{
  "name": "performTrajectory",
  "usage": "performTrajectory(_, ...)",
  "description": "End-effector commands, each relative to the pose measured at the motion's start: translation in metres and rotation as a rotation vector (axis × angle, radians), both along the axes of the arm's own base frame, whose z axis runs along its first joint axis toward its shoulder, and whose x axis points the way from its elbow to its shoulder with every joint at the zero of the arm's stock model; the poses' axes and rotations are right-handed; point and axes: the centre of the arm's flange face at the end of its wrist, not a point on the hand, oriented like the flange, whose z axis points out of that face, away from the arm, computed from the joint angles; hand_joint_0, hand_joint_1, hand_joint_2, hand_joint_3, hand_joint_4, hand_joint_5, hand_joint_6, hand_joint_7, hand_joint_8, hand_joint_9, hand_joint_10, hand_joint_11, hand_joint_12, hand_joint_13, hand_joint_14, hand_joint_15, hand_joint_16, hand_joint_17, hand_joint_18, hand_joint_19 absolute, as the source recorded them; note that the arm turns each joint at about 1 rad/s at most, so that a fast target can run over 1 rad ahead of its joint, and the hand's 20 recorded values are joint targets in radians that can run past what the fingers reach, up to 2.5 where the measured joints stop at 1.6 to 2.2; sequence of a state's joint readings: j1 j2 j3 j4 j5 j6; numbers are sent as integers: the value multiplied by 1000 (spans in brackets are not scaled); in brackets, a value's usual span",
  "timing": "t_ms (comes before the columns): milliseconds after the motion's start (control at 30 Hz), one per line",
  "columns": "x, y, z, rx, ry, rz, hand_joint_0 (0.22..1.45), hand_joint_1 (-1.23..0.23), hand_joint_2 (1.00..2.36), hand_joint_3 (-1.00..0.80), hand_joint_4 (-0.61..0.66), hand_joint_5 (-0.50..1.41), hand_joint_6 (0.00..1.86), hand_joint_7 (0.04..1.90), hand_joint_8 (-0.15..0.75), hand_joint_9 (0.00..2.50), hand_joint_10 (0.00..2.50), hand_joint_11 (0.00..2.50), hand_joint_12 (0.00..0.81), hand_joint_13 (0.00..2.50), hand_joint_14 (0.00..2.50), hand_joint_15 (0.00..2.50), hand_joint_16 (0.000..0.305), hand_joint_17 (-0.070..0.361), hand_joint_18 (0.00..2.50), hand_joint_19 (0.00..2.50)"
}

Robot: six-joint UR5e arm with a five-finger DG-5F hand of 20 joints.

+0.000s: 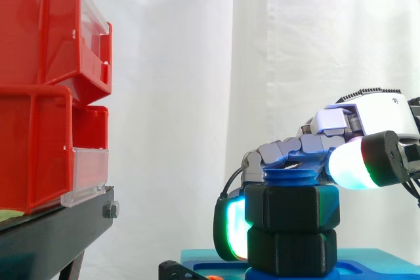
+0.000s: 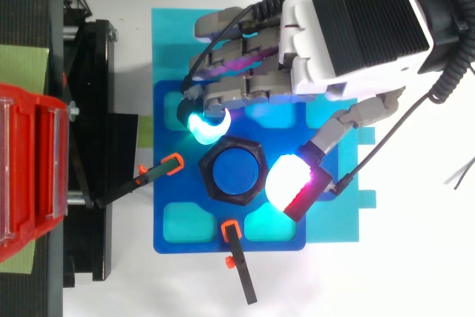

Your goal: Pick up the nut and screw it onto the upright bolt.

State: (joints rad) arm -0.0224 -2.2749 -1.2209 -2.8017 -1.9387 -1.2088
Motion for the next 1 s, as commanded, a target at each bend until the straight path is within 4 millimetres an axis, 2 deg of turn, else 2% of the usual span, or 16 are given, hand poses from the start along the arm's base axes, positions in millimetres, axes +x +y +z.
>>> performTrajectory(0,0,0,0,0,-1,0,479,-204,1000,-500,152,-13,504,1424,273,855,0,0,292,511,0,0,43,96,285,0)
performTrajectory(400,1,0,1,8,-13,0,479,-206,1000,-500,144,-5,503,1469,280,872,0,0,289,521,0,10,42,95,300,0)
performTrajectory(900,3,-1,3,8,-27,0,480,-207,1000,-500,142,-6,504,1462,280,878,0,0,288,527,2,11,42,95,302,0)
performTrajectory(967,3,1,3,8,-25,1,480,-207,1000,-500,166,-17,504,1418,278,876,1,0,289,528,0,8,42,95,301,0)
